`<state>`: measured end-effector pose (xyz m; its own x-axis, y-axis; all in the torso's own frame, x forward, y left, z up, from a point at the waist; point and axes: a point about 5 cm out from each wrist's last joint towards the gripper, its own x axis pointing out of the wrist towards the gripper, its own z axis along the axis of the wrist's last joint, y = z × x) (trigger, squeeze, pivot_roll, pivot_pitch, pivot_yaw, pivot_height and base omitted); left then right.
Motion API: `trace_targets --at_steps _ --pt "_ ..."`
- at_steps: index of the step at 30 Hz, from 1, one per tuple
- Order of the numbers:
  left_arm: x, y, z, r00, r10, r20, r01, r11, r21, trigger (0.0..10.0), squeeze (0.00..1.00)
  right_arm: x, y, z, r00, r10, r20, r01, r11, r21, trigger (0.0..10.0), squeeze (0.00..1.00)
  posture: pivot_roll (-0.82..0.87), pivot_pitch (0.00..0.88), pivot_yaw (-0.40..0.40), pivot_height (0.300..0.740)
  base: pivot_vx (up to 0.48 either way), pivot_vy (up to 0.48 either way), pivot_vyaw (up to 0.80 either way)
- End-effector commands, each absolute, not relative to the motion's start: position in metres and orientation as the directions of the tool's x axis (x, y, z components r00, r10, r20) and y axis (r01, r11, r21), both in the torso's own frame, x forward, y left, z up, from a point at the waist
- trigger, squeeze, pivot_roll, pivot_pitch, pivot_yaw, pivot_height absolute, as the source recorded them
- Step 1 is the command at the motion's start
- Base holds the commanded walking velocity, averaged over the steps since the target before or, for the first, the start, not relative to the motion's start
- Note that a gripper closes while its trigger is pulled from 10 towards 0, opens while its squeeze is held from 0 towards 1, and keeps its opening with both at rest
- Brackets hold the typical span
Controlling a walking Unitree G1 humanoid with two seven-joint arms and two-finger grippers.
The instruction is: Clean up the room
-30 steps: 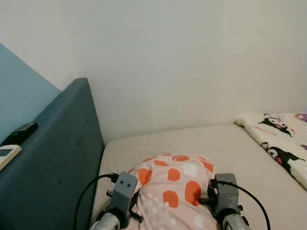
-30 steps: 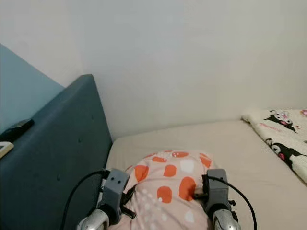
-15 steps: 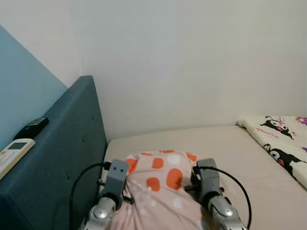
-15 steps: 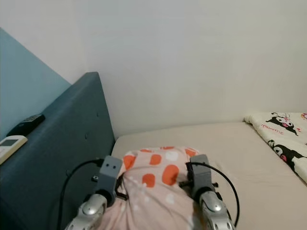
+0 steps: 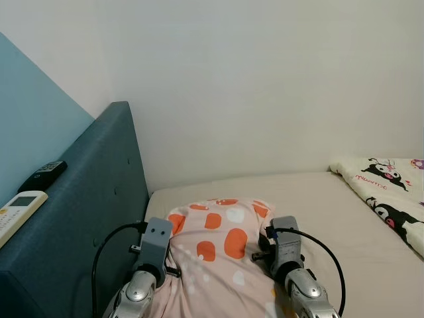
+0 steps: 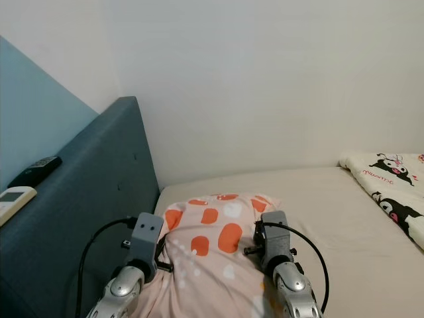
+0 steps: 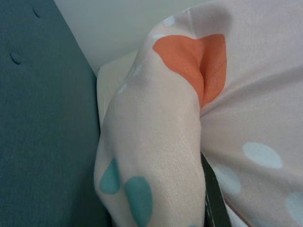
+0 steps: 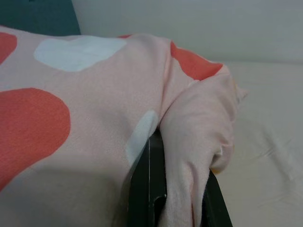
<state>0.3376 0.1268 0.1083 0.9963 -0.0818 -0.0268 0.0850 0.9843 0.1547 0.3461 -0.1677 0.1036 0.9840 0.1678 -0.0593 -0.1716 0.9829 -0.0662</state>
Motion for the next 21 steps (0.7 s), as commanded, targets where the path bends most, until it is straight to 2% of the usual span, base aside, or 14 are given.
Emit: trace_targets --at_steps 1,12,21 --pt "0.3367 0.1291 0.1137 0.997 -0.073 0.022 0.069 0.985 0.159 10.0 0.00 0.3445 -0.1621 0.1083 0.981 0.192 -0.009 -0.193 0.979 -0.064 10.0 0.00 -0.08 0.061 0.041 0.707 0.000 0.000 0.00" --pt "0.3363 0.1220 0.1136 0.993 -0.120 0.019 0.116 0.980 0.163 10.0 0.00 0.3438 -0.1612 0.1073 0.981 0.192 0.001 -0.191 0.980 -0.052 10.0 0.00 -0.08 0.064 0.047 0.648 0.000 0.000 0.00" --pt "0.3358 0.1222 0.1125 0.992 -0.122 0.010 0.119 0.979 0.166 10.0 0.00 0.3438 -0.1617 0.1072 0.982 0.190 0.003 -0.189 0.981 -0.049 10.0 0.00 -0.08 0.070 0.050 0.620 0.000 0.000 0.00"
